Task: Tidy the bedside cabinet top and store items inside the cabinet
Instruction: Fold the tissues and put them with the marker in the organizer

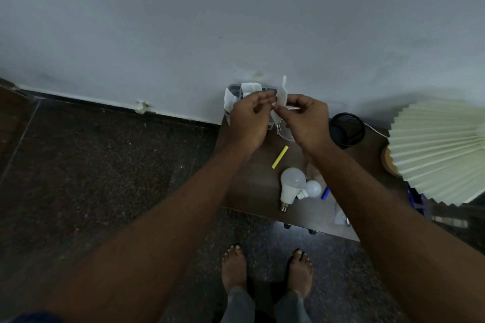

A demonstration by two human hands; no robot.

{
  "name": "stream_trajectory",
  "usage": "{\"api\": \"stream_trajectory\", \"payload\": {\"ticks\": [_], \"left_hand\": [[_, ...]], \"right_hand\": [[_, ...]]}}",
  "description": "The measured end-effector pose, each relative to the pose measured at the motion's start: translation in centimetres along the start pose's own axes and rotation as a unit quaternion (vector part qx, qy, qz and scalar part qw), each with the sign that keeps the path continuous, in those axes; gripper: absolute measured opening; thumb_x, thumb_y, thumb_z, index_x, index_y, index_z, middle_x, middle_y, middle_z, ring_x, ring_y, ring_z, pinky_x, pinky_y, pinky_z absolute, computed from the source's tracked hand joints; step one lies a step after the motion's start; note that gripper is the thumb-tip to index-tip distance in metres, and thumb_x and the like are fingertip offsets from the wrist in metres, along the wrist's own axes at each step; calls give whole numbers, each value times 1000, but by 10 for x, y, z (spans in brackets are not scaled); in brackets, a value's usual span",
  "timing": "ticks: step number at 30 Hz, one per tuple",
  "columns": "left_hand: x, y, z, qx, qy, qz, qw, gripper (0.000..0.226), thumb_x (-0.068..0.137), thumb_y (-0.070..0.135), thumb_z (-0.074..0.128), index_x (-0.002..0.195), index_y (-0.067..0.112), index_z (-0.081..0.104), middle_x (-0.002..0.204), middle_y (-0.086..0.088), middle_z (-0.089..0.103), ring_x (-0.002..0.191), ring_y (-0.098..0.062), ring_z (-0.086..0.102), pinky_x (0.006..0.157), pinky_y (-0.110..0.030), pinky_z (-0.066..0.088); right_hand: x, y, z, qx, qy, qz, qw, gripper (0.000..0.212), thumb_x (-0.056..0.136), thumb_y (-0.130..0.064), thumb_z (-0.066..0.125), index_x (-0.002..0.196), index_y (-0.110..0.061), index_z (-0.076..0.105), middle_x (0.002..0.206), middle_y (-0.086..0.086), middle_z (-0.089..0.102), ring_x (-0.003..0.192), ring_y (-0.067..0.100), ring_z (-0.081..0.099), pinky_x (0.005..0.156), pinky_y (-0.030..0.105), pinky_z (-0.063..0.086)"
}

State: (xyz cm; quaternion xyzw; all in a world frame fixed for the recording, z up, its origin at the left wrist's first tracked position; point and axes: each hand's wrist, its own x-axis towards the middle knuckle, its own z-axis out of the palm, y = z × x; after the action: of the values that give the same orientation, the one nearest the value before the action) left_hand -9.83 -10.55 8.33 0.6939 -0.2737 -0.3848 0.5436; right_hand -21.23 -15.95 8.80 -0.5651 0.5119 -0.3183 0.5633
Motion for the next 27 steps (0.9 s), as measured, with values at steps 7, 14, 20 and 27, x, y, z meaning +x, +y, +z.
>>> {"api": "stream_trajectory", "payload": {"ticks": [7,14,20,27], "left_hand": [[10,5,-2,61,-19,34,997,32,98,-2,54,128,3,66,117,-5,72,104,-11,69,93,-24,57],[32,0,0,78,-38,33,996,37,96,-5,52,128,5,66,118,-7,74,108,-16,71,97,-39,58],[41,-12,5,91,-48,22,994,39,94,-5,49,127,6,67,113,-6,75,105,-16,72,95,-40,58],[44,-28,14,121,-50,27,991,43,93,-5,46,129,8,65,117,-4,73,109,-14,69,96,-33,57]], "right_hand": [[12,-1,-2,-74,-32,-38,996,46,80,16,59,121,-2,71,108,8,75,89,24,75,74,29,63],[22,-12,0,-113,-61,-62,990,52,78,17,57,122,-7,70,107,-4,69,80,5,62,71,13,55],[32,-3,3,-126,-67,-61,988,54,76,19,55,120,-7,71,107,-6,68,77,-2,62,68,8,52],[48,21,6,-142,-61,-46,987,53,76,16,54,118,-11,74,113,0,74,84,10,70,78,21,59]]}}
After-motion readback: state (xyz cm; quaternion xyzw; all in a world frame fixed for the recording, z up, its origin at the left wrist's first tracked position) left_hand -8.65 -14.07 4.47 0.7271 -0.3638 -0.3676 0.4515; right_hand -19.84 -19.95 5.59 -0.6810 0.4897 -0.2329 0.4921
